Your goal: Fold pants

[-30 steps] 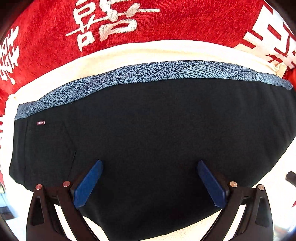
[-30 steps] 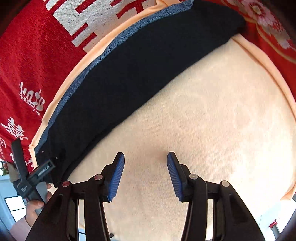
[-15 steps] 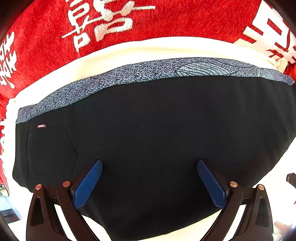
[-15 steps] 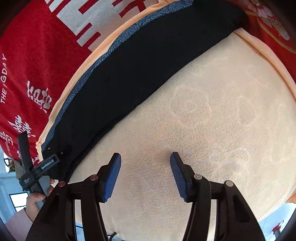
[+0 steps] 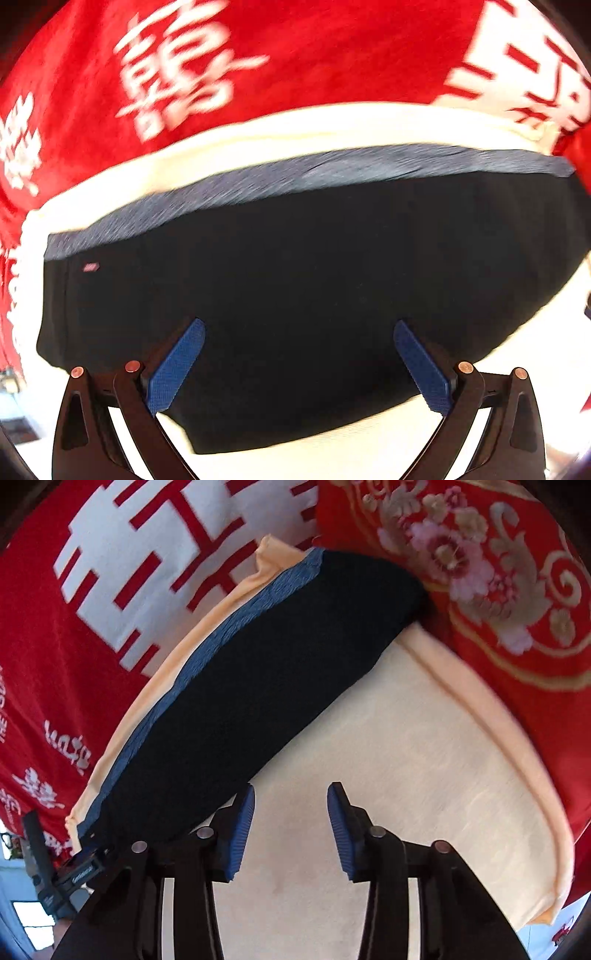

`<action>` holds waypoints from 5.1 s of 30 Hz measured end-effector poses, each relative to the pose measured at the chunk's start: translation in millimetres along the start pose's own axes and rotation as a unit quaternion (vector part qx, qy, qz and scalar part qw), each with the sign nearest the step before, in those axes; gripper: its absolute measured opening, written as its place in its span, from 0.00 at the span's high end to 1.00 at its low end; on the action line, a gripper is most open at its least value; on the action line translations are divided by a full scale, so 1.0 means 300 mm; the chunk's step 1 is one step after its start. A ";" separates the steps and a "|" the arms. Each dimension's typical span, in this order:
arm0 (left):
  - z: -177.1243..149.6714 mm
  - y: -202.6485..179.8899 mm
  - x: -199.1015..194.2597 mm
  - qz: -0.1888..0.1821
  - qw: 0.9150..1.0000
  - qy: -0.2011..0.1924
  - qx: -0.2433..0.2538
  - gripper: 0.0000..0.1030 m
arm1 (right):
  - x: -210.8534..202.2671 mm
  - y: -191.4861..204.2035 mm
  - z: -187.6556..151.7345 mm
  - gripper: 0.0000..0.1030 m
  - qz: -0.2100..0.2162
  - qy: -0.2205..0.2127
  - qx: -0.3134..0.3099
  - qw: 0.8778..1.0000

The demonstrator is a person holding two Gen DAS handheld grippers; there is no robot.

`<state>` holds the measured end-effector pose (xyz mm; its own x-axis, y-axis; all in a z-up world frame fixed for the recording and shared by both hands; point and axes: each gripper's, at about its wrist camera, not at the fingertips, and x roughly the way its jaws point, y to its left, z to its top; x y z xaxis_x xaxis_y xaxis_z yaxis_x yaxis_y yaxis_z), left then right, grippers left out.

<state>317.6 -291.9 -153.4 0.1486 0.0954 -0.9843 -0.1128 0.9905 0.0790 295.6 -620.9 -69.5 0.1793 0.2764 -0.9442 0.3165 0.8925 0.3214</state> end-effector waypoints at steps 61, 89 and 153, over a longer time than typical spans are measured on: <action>0.130 -0.415 0.113 -0.025 1.000 -0.005 0.017 0.00 | 0.057 -0.086 0.016 0.53 0.076 0.039 0.065 0.994; 0.137 -0.405 0.123 -0.023 1.000 -0.005 0.016 0.00 | 0.082 -0.201 0.075 0.51 0.172 -0.040 0.165 0.970; -0.054 0.622 -0.061 -0.121 0.989 -0.033 -0.079 0.10 | 0.114 0.844 -0.440 0.52 0.036 0.038 -0.334 0.941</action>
<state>277.9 -110.5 -123.3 0.2523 -0.1306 -0.9588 -0.2182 0.9576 -0.1879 258.9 -338.6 -29.9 0.1024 0.3475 -0.9321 -0.3551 0.8880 0.2921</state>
